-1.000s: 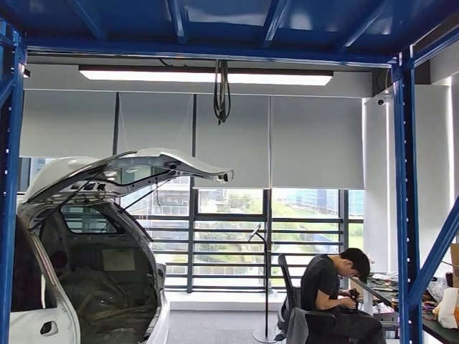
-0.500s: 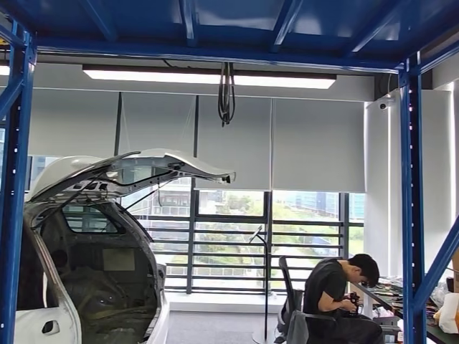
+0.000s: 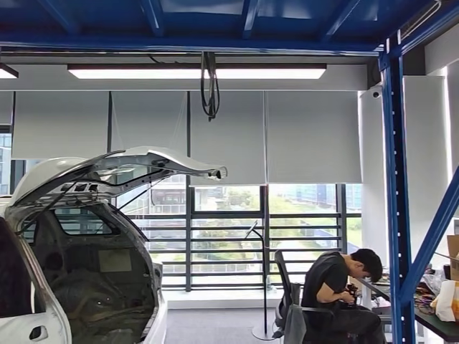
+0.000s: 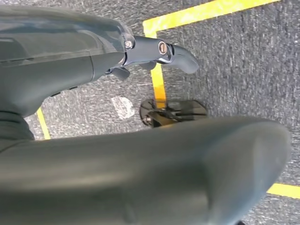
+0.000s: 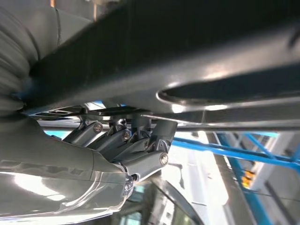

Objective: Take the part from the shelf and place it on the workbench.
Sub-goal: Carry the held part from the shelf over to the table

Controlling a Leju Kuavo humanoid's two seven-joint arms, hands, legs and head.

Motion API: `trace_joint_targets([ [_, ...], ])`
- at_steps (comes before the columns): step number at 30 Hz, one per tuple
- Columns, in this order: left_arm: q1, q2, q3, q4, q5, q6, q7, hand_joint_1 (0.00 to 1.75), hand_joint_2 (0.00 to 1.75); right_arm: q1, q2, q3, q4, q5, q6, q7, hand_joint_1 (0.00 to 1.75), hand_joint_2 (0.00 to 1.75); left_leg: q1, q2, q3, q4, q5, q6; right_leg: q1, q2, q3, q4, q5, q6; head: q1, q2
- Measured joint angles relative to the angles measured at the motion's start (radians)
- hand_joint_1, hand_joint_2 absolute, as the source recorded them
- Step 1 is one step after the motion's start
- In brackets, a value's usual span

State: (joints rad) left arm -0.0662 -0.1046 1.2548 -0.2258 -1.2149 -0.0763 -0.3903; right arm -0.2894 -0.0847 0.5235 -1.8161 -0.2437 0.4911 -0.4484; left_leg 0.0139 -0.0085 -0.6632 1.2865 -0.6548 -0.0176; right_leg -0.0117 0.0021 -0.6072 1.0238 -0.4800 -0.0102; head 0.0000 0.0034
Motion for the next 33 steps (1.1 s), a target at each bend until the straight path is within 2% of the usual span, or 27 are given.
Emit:
trace_joint_targets([
  [1, 0.001, 0.001, 0.0, 0.0, 0.0, 0.0, 0.0, 0.0, 1.75, 0.001, 0.0, 0.006, 0.006, 0.001, 0.0, 0.001, 1.75, 1.75, 0.002, 0.0, 0.006, -0.037, 0.039, -0.001, 0.0, 0.001, 0.005, 0.0, -0.003, 0.002, 0.0, 0.0],
  [3, 0.001, 0.004, 0.0, 0.0, 0.0, 0.0, 0.001, 0.0, 1.75, 0.0, 0.0, 0.017, 0.016, 0.002, 0.001, 0.002, 1.75, 1.75, 0.005, 0.001, 0.047, -0.163, 0.125, -0.002, 0.001, 0.003, 0.015, 0.002, -0.011, 0.009, 0.0, 0.0],
  [4, 0.0, 0.004, 0.0, 0.0, -0.001, 0.0, 0.002, 0.0, 1.75, -0.002, 0.0, 0.022, 0.022, 0.002, 0.001, 0.004, 1.75, 1.75, 0.005, 0.001, 0.063, -0.212, 0.146, 0.0, 0.003, 0.003, 0.015, 0.005, -0.014, 0.014, 0.0, 0.0],
  [5, 0.0, 0.005, 0.0, 0.0, -0.001, 0.0, 0.004, 0.0, 1.75, -0.005, 0.0, 0.028, 0.028, 0.003, 0.002, 0.008, 1.75, 1.75, 0.004, 0.0, 0.071, -0.237, 0.153, 0.003, 0.004, 0.004, 0.014, 0.006, -0.015, 0.019, 0.0, 0.0],
  [8, 0.002, 0.005, 0.0, 0.0, -0.008, 0.0, 0.008, 0.0, 1.75, -0.01, 0.004, 0.053, 0.049, 0.007, 0.002, 0.016, 1.75, 1.75, 0.002, -0.001, 0.072, -0.246, 0.149, 0.019, 0.003, 0.003, 0.011, 0.005, -0.015, 0.034, 0.0, 0.0],
  [10, 0.002, 0.007, 0.0, 0.0, -0.012, 0.001, 0.009, 0.0, 1.75, -0.019, 0.007, 0.068, 0.062, 0.007, 0.002, 0.016, 1.75, 1.75, 0.005, -0.001, 0.074, -0.25, 0.151, 0.03, 0.002, 0.002, -0.002, 0.04, -0.041, 0.044, 0.0, 0.0],
  [11, 0.001, 0.008, 0.0, 0.0, -0.014, 0.001, 0.012, 0.0, 1.75, -0.024, 0.007, 0.075, 0.068, 0.006, 0.002, 0.016, 1.75, 1.75, 0.005, -0.001, 0.075, -0.251, 0.152, 0.034, 0.001, 0.001, -0.023, 0.088, -0.068, 0.047, 0.0, 0.0],
  [13, 0.001, 0.01, 0.0, 0.0, -0.019, 0.002, 0.022, 0.0, 1.75, -0.03, 0.007, 0.089, 0.083, 0.003, 0.002, 0.016, 1.75, 1.75, 0.003, 0.0, 0.076, -0.25, 0.153, 0.039, 0.001, 0.001, -0.084, 0.22, -0.127, 0.049, 0.0, 0.0],
  [14, 0.001, 0.011, 0.0, 0.0, -0.021, 0.002, 0.028, 0.0, 1.75, -0.031, 0.007, 0.095, 0.091, -0.001, 0.001, 0.016, 1.75, 1.75, 0.001, 0.0, 0.076, -0.25, 0.154, 0.04, 0.001, 0.001, -0.108, 0.269, -0.141, 0.049, 0.0, 0.0],
  [15, 0.003, 0.012, 0.0, 0.0, -0.022, 0.003, 0.034, 0.0, 1.75, -0.032, 0.007, 0.101, 0.098, -0.004, 0.0, 0.016, 1.75, 1.75, -0.002, 0.0, 0.077, -0.249, 0.154, 0.041, 0.002, 0.001, -0.116, 0.283, -0.137, 0.047, 0.0, 0.0],
  [16, 0.004, 0.014, 0.0, 0.0, -0.023, 0.003, 0.039, 0.0, 1.75, -0.034, 0.007, 0.106, 0.104, -0.007, 0.0, 0.016, 1.75, 1.75, -0.004, -0.001, 0.078, -0.249, 0.154, 0.041, 0.003, 0.001, -0.104, 0.255, -0.113, 0.043, 0.0, 0.0],
  [18, 0.006, 0.015, 0.0, 0.0, -0.024, 0.004, 0.043, 0.0, 1.75, -0.04, 0.007, 0.112, 0.111, -0.012, -0.001, 0.015, 1.75, 1.75, -0.008, -0.003, 0.079, -0.25, 0.153, 0.041, 0.009, 0.002, -0.043, 0.122, -0.044, 0.026, 0.0, 0.0],
  [19, 0.006, 0.016, 0.0, 0.0, -0.024, 0.004, 0.044, 0.0, 1.75, -0.044, 0.007, 0.114, 0.114, -0.013, -0.001, 0.015, 1.75, 1.75, -0.01, -0.003, 0.078, -0.25, 0.154, 0.04, 0.013, 0.002, -0.018, 0.063, -0.019, 0.018, 0.0, 0.0],
  [20, 0.006, 0.016, 0.0, 0.0, -0.025, 0.004, 0.045, 0.0, 1.75, -0.048, 0.007, 0.117, 0.117, -0.014, -0.001, 0.015, 1.75, 1.75, -0.009, -0.003, 0.077, -0.25, 0.154, 0.038, 0.018, 0.003, -0.001, 0.025, -0.004, 0.011, 0.0, 0.0],
  [22, 0.008, 0.018, 0.0, 0.0, -0.027, 0.004, 0.048, 0.0, 1.75, -0.051, 0.007, 0.121, 0.121, -0.016, -0.001, 0.015, 1.75, 1.75, -0.007, -0.003, 0.074, -0.251, 0.158, 0.031, 0.023, 0.004, 0.004, 0.007, 0.002, 0.007, 0.0, 0.0],
  [24, 0.009, 0.02, 0.0, 0.0, -0.03, 0.004, 0.049, 0.0, 1.75, -0.054, 0.007, 0.123, 0.124, -0.018, -0.001, 0.014, 1.75, 1.75, -0.007, -0.002, 0.072, -0.249, 0.15, 0.022, 0.018, 0.0, 0.006, -0.008, 0.011, 0.001, 0.0, 0.0],
  [25, 0.009, 0.021, 0.0, 0.0, -0.03, 0.004, 0.049, 0.0, 1.75, -0.056, 0.008, 0.124, 0.125, -0.019, -0.001, 0.013, 1.75, 1.75, -0.007, -0.002, 0.067, -0.232, 0.13, 0.017, 0.014, -0.002, 0.006, -0.015, 0.018, -0.003, 0.0, 0.0],
  [26, 0.01, 0.022, 0.0, 0.0, -0.031, 0.004, 0.049, 0.0, 1.75, -0.057, 0.008, 0.125, 0.127, -0.02, -0.001, 0.012, 1.75, 1.75, -0.006, -0.001, 0.055, -0.195, 0.097, 0.013, 0.011, -0.005, 0.004, -0.022, 0.024, -0.006, 0.0, 0.0],
  [28, 0.011, 0.024, 0.0, 0.0, -0.031, 0.004, 0.049, 0.0, 1.75, -0.058, 0.009, 0.126, 0.132, -0.021, -0.001, 0.011, 1.75, 1.75, -0.002, -0.001, 0.016, -0.075, 0.02, 0.003, 0.011, -0.009, -0.006, -0.022, 0.032, -0.007, 0.0, 0.0],
  [29, 0.011, 0.025, 0.0, 0.0, -0.031, 0.004, 0.049, 0.0, 1.75, -0.057, 0.009, 0.127, 0.135, -0.021, -0.001, 0.011, 1.75, 1.75, 0.001, -0.001, 0.001, -0.021, -0.005, -0.001, 0.01, -0.01, -0.013, -0.02, 0.037, -0.006, 0.0, 0.0],
  [30, 0.012, 0.027, 0.0, 0.0, -0.031, 0.004, 0.049, 0.0, 1.75, -0.057, 0.009, 0.129, 0.138, -0.021, -0.001, 0.011, 1.75, 1.75, 0.003, -0.001, 0.0, 0.001, -0.012, -0.005, 0.009, -0.011, -0.02, -0.019, 0.042, -0.004, 0.0, 0.0],
  [31, 0.012, 0.028, 0.0, 0.0, -0.031, 0.004, 0.049, 0.0, 1.75, -0.057, 0.009, 0.13, 0.14, -0.021, -0.001, 0.01, 1.75, 1.75, 0.006, 0.0, 0.019, -0.016, -0.001, -0.01, 0.008, -0.012, -0.027, -0.017, 0.047, -0.001, 0.0, 0.0],
  [33, 0.011, 0.029, 0.0, 0.0, -0.031, 0.004, 0.048, 0.0, 1.75, -0.057, 0.009, 0.133, 0.142, -0.021, -0.001, 0.008, 1.75, 1.75, 0.015, 0.0, 0.103, -0.147, 0.051, -0.02, 0.002, -0.011, -0.041, -0.01, 0.056, 0.009, 0.0, 0.0],
])
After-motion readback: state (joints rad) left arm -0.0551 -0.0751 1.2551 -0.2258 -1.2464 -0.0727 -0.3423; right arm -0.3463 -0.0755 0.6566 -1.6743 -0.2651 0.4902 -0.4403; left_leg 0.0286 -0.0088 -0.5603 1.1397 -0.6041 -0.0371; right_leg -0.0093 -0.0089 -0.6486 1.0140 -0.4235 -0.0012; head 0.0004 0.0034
